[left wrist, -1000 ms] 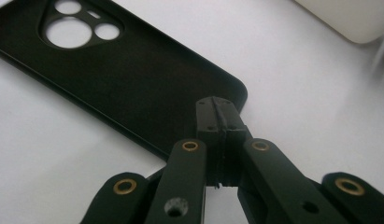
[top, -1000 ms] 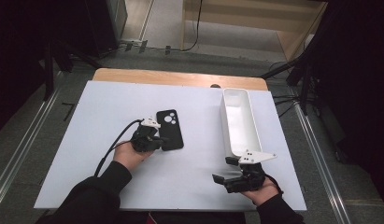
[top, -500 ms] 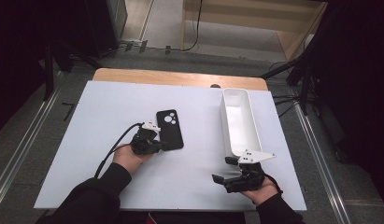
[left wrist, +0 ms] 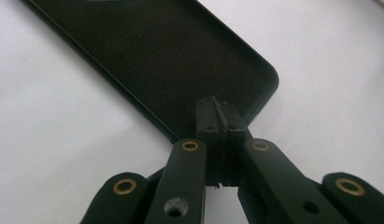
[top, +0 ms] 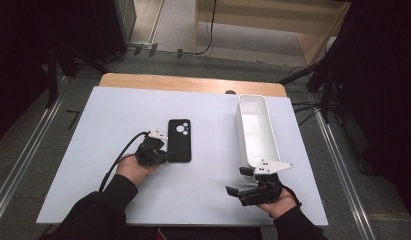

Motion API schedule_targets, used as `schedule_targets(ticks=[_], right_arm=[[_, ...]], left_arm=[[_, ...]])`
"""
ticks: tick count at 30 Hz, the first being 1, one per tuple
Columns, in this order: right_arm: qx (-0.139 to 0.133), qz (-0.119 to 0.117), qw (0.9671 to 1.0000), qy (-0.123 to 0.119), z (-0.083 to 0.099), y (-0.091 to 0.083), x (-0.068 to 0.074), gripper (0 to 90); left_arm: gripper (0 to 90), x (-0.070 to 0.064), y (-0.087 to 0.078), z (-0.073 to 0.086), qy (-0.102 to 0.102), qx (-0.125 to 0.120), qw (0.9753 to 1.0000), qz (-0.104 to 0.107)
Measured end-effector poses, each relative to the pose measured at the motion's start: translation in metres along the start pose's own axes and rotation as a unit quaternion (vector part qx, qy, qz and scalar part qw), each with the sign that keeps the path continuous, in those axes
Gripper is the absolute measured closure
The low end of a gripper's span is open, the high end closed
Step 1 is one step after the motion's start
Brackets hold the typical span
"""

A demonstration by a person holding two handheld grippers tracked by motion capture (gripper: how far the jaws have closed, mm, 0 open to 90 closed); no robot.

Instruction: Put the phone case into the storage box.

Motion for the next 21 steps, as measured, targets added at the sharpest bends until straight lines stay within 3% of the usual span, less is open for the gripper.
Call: schedule_targets(ticks=[14,21], right_arm=[[-0.002,-0.003,1.0,-0.003,-0.001,0.0,0.0,12.3],[-0.002,-0.003,1.0,-0.002,-0.001,0.0,0.0,12.4]], left_arm=[[89.2,0.018,-0.012,0.006,-0.022,0.006,0.9996,-0.014],[89.2,0.026,-0.018,0.009,-0.022,0.011,0.9995,-0.02]])
Point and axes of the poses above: each handheld gripper's, and its own axes: y roughly forward along the jaws, z roughly out of its underside, x roughly to its left, the point moved 1 cm from there along y, roughly forward along the jaws, and after that the axes turned 2 degrees about -z, right-handed, at the moved point
